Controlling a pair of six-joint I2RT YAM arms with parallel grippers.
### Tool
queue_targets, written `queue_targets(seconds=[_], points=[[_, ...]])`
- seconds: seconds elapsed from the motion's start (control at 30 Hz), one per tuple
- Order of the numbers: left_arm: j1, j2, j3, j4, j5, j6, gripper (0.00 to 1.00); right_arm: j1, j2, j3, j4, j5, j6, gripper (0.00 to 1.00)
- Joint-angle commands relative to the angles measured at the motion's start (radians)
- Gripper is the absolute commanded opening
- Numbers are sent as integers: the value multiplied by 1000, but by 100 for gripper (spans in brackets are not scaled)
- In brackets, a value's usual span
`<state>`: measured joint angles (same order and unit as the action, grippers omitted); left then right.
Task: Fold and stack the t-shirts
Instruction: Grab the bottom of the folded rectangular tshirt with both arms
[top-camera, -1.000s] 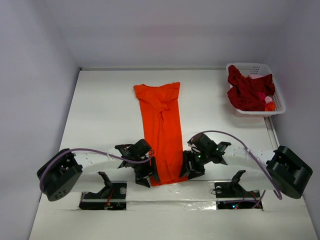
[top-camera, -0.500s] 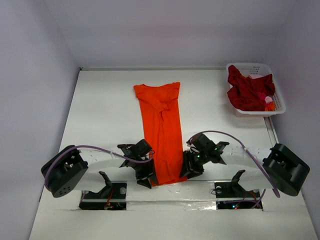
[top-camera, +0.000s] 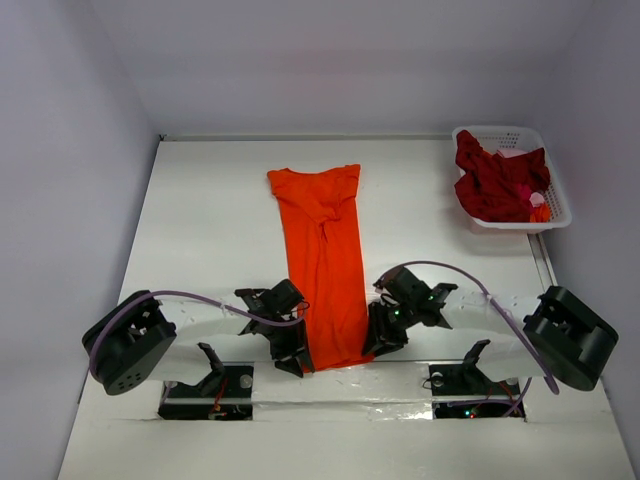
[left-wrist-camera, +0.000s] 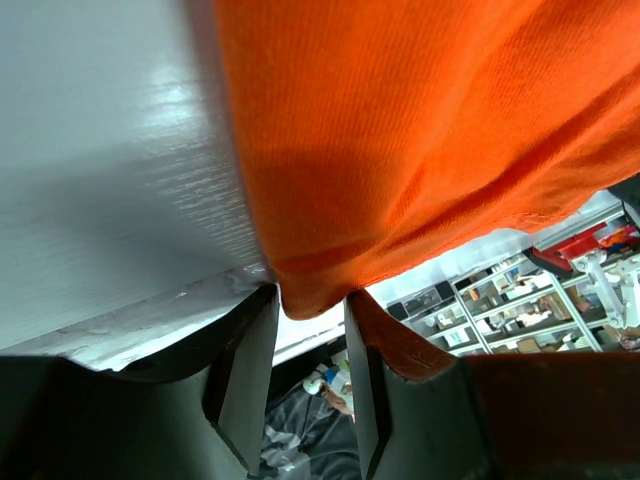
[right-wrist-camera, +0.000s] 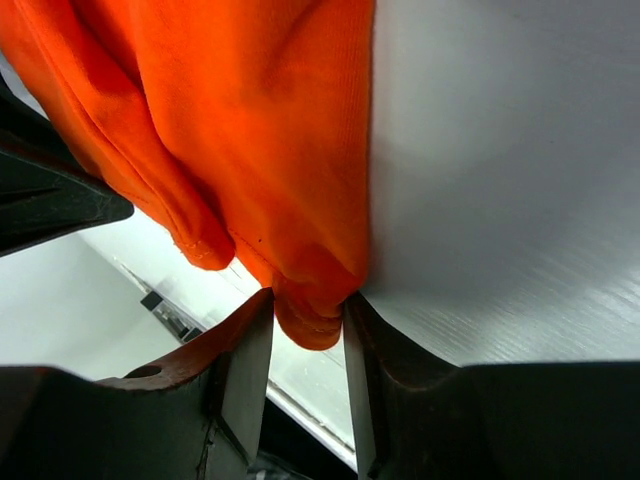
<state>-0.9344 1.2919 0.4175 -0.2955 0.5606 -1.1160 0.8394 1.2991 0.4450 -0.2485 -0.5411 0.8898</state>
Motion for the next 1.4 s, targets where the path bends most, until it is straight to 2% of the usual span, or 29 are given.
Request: queue_targets(seconds=[0.0,0.27,0.4,0.43,0.47,0.53,0.77,1.07,1.37], points=[[-21,18,-31,-19,-107,19,30,10,11,1,29,26,-11,38],[-21,29,-32,-14,-102,19,17,10,29,9,32,21,-18,29],[-21,32,-32,-16,-103,21,9,10,40,11,32,18,-22,15],[-21,32,-32,-16,-102,19,3,10,42,11,32,18,-22,11],[-21,32,-31,-16,-100,21,0,10,42,11,32,18,-20,7],[-21,32,-31,-17,-102,22,0,10,42,11,31,20,-20,0],[-21,29,-10,-50,-126,35,0,10,31,21,6,36,-25,0],[-21,-36,178,-266,-235,64,0,10,-75,129,-155,121,-45,0],[-21,-45,256,-317,-248,64,0,10,-77,204,-210,130,-51,0]])
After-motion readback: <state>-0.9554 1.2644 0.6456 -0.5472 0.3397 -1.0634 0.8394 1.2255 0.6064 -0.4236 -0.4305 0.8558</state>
